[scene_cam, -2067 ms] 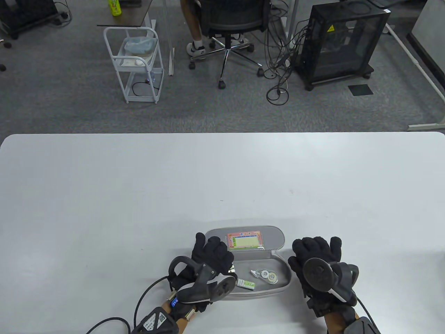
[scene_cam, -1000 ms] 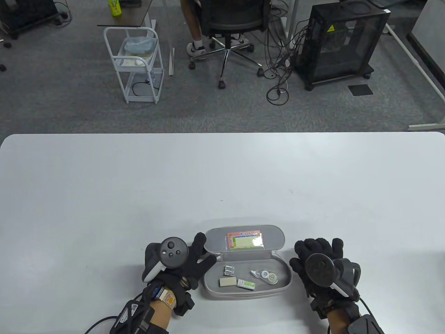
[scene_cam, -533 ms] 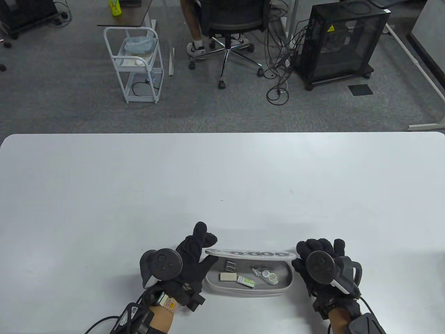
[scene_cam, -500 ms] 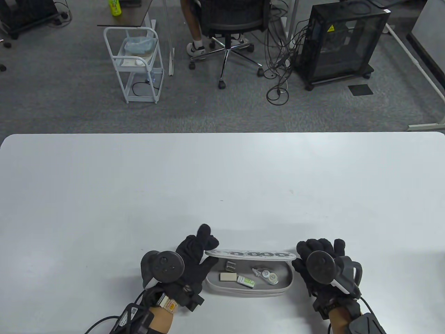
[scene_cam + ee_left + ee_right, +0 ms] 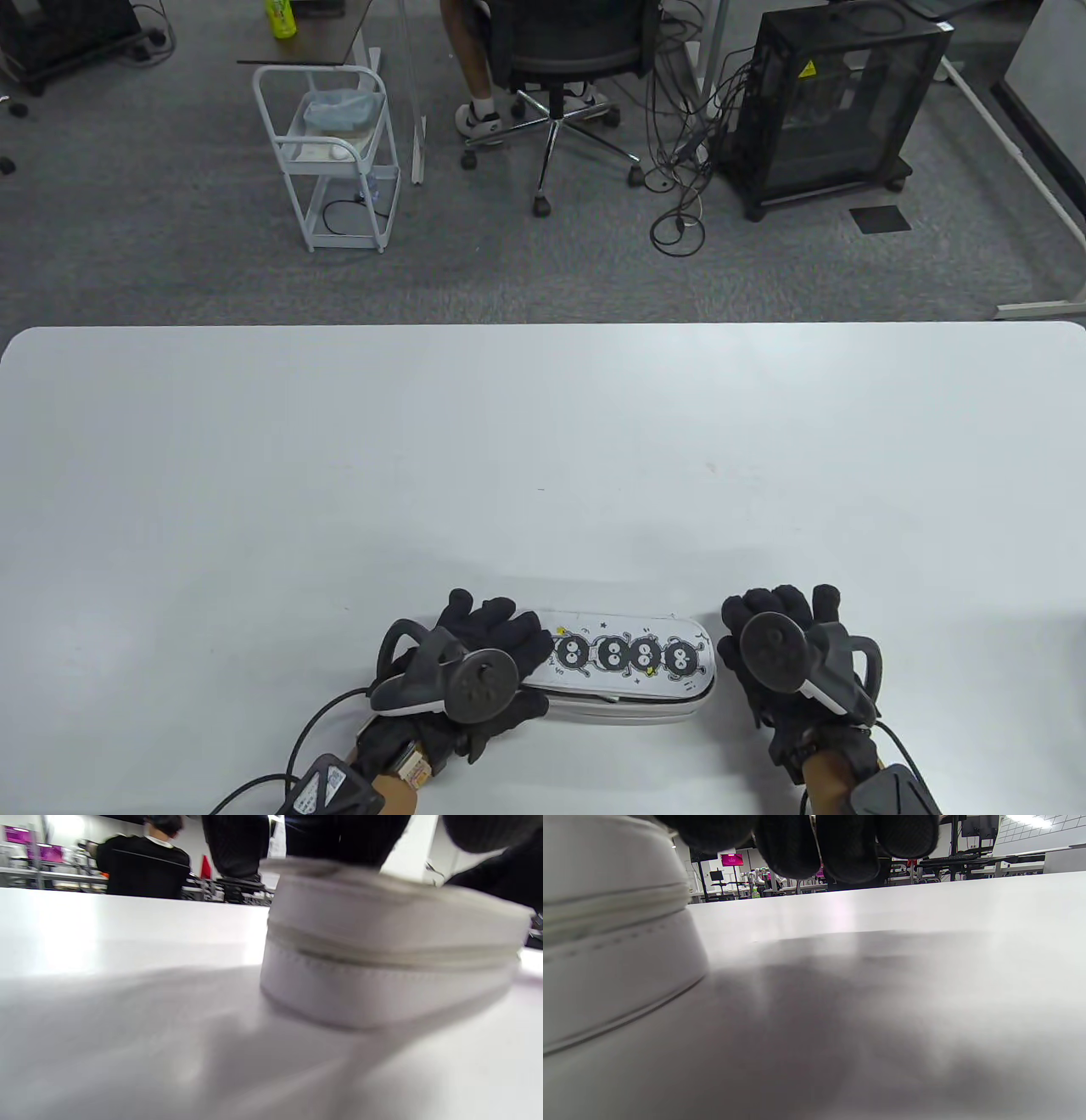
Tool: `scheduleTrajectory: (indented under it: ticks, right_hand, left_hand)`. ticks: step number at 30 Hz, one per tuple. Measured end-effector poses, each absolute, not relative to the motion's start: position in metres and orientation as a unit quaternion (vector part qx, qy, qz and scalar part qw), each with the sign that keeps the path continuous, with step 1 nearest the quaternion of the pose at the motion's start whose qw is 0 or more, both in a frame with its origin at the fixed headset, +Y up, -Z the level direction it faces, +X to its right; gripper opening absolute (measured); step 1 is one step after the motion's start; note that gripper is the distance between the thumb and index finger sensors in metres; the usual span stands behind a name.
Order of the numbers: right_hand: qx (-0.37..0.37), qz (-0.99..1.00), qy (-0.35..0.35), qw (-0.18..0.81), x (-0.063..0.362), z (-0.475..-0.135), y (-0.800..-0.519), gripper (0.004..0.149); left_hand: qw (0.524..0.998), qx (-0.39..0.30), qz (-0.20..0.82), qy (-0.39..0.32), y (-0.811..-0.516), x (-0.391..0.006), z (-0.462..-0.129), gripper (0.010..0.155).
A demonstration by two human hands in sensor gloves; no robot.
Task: Pack double-layer zippered pencil case
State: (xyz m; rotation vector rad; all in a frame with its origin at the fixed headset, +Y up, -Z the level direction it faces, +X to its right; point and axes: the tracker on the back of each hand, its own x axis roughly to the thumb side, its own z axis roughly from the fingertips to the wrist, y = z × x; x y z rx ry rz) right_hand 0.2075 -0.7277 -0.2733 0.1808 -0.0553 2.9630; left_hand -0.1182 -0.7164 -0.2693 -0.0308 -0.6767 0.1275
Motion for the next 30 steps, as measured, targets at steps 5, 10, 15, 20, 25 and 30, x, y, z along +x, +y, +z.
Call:
scheduleTrajectory:
  ticks: [5,10,15,20,25,30]
  right_hand:
    - [0.064,0.995,-0.019,0.078,0.205,-0.275,-0.729,0.057]
    - [0.066,0.995,-0.018,0.076,0.204,-0.274,-0.729,0.057]
    - [0.070,0.994,-0.028,0.081,0.203,-0.272,-0.727,0.057]
    - [0.075,0.994,-0.029,0.078,0.202,-0.272,-0.727,0.057]
    - [0.099,0.992,-0.022,0.074,0.197,-0.271,-0.729,0.057]
    - [0.190,0.978,0.000,0.084,0.192,-0.271,-0.735,0.064]
  left_hand:
    - [0.943,0.087,0.044,-0.317,-0.700,-0.095,-0.262,0.067]
    - [0.957,0.010,-0.028,-0.290,-0.700,-0.064,-0.271,0.091]
    - [0.955,-0.119,0.025,-0.269,-0.736,-0.046,-0.285,0.105]
    - [0.953,-0.110,-0.027,-0.283,-0.743,-0.046,-0.278,0.114]
    - [0.940,0.007,-0.102,-0.325,-0.744,-0.043,-0.272,0.103]
    - [0.901,0.041,-0.058,-0.428,-0.745,-0.062,-0.278,0.101]
